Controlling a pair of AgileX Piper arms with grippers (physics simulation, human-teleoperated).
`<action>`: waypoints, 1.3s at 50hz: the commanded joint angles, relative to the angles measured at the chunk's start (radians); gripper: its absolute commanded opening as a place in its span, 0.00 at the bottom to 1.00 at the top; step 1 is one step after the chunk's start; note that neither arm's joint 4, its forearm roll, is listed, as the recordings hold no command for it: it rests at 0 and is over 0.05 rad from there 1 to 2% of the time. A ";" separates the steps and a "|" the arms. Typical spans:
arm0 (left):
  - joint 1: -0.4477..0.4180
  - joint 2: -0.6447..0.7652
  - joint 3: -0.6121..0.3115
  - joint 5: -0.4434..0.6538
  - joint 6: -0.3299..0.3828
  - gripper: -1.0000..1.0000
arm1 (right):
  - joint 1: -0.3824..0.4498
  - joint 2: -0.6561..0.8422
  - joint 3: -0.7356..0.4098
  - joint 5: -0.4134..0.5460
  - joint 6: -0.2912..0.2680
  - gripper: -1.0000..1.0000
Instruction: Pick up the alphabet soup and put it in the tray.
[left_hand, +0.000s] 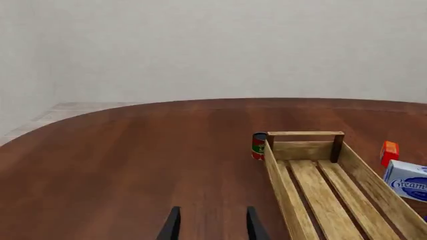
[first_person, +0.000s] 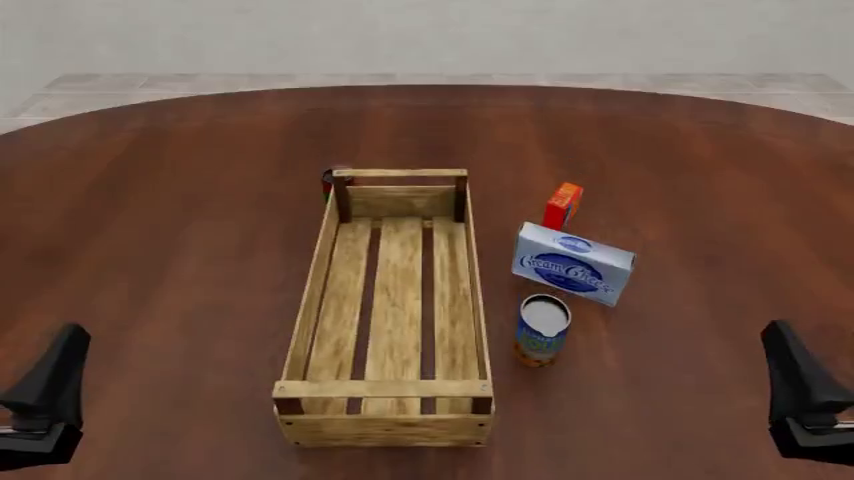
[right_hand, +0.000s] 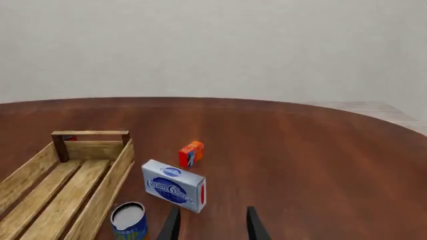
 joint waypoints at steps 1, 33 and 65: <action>0.001 0.004 -0.004 0.000 0.000 1.00 | -0.002 -0.033 -0.002 0.031 0.003 1.00; 0.001 0.010 0.000 -0.009 0.002 1.00 | 0.062 0.143 -0.180 0.124 0.079 1.00; 0.001 0.010 -0.002 -0.008 0.003 1.00 | 0.342 0.588 -0.544 0.379 -0.005 1.00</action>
